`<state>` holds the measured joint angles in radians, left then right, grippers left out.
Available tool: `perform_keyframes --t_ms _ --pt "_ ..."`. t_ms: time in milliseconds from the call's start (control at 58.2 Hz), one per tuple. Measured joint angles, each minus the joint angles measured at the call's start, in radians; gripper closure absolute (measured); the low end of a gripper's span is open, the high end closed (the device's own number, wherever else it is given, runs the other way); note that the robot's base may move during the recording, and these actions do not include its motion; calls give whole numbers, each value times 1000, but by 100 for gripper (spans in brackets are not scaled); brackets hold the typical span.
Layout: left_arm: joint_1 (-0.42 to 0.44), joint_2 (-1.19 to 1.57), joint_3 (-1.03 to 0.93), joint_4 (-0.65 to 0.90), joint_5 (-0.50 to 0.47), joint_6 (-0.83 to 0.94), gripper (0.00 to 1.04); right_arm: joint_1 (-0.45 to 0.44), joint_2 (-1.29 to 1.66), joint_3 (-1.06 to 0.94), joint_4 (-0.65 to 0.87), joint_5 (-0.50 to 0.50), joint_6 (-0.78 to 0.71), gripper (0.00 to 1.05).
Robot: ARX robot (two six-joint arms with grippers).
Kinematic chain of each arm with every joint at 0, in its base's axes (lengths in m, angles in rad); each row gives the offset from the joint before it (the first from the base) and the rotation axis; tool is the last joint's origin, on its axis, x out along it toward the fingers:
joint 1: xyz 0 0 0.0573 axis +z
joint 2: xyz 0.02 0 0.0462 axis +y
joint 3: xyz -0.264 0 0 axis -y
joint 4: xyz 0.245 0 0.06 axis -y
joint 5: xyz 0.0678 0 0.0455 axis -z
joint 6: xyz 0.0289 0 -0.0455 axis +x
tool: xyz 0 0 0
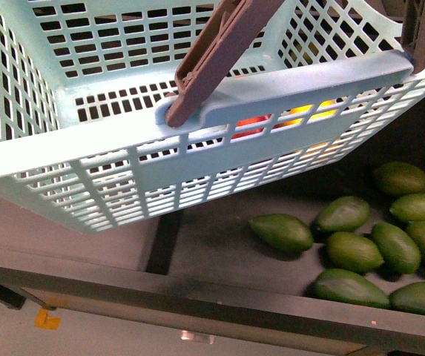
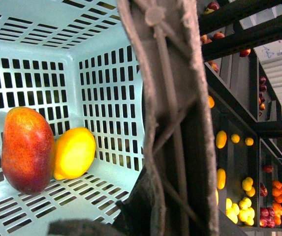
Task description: Pick lemon and mango into basket
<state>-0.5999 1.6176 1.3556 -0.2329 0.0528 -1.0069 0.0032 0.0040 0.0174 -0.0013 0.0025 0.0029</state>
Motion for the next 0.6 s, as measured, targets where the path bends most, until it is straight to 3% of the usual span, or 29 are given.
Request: perform_keyframes --t_ms 395,516,601 --pt "16 0 -1 1 -42 27 100 -3 0 0 0 -7 0 9" --pt "1 41 -35 249 -316 -88 100 -3 0 0 0 -4 0 9" --pt "32 100 17 283 -374 -103 100 -3 0 0 0 -4 0 9"
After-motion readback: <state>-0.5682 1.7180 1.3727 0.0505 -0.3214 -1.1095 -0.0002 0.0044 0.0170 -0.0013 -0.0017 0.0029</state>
